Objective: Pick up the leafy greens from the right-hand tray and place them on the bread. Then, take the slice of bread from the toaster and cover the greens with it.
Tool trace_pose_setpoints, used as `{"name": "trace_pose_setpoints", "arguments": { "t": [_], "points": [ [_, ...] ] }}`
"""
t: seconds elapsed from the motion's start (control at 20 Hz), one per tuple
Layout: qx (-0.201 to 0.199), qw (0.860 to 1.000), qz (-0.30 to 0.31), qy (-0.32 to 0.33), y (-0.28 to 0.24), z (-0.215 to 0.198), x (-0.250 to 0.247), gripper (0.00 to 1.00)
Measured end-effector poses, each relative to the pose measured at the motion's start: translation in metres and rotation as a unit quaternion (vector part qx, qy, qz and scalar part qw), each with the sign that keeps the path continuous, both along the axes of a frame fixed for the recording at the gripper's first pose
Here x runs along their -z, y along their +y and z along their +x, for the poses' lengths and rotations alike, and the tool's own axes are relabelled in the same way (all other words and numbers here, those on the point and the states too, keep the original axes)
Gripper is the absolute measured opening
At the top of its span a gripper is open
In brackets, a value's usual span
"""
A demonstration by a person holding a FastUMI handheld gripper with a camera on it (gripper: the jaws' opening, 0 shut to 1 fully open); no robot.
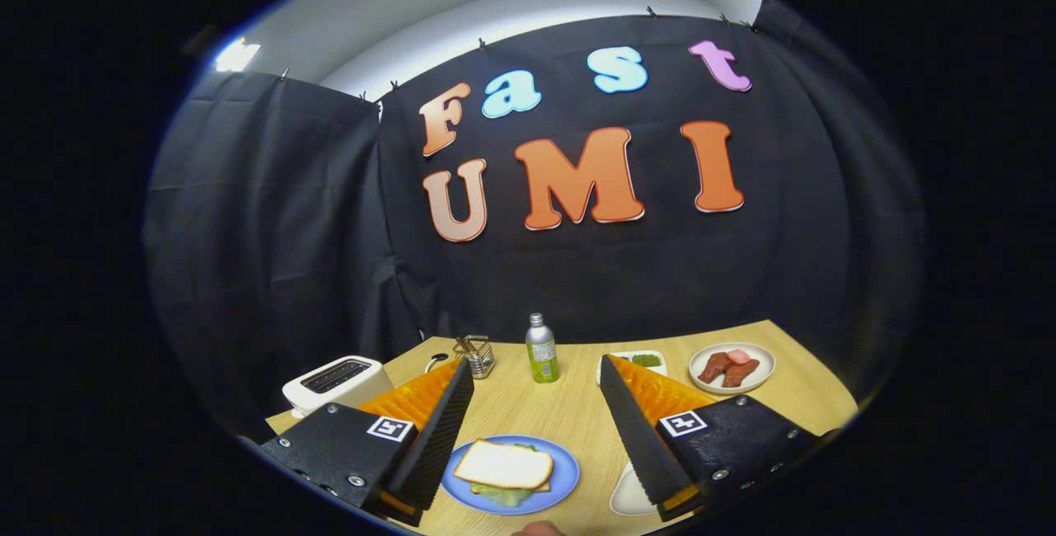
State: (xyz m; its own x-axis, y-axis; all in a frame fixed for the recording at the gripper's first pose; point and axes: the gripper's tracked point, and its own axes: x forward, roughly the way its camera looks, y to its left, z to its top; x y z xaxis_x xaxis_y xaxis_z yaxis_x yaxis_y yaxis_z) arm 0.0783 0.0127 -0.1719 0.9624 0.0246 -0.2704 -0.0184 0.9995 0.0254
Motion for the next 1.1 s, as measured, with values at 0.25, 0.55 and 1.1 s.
{"name": "trace_pose_setpoints", "arguments": {
  "t": [0.25, 0.55, 1.1],
  "points": [
    [0.012, 0.998, -0.022, -0.051, -0.004, -0.023, -0.037, 0.96],
    [0.029, 0.996, -0.042, -0.075, -0.011, -0.052, -0.056, 0.95],
    [0.026, 0.990, -0.048, -0.133, -0.004, -0.075, -0.096, 0.95]
  ]
}}
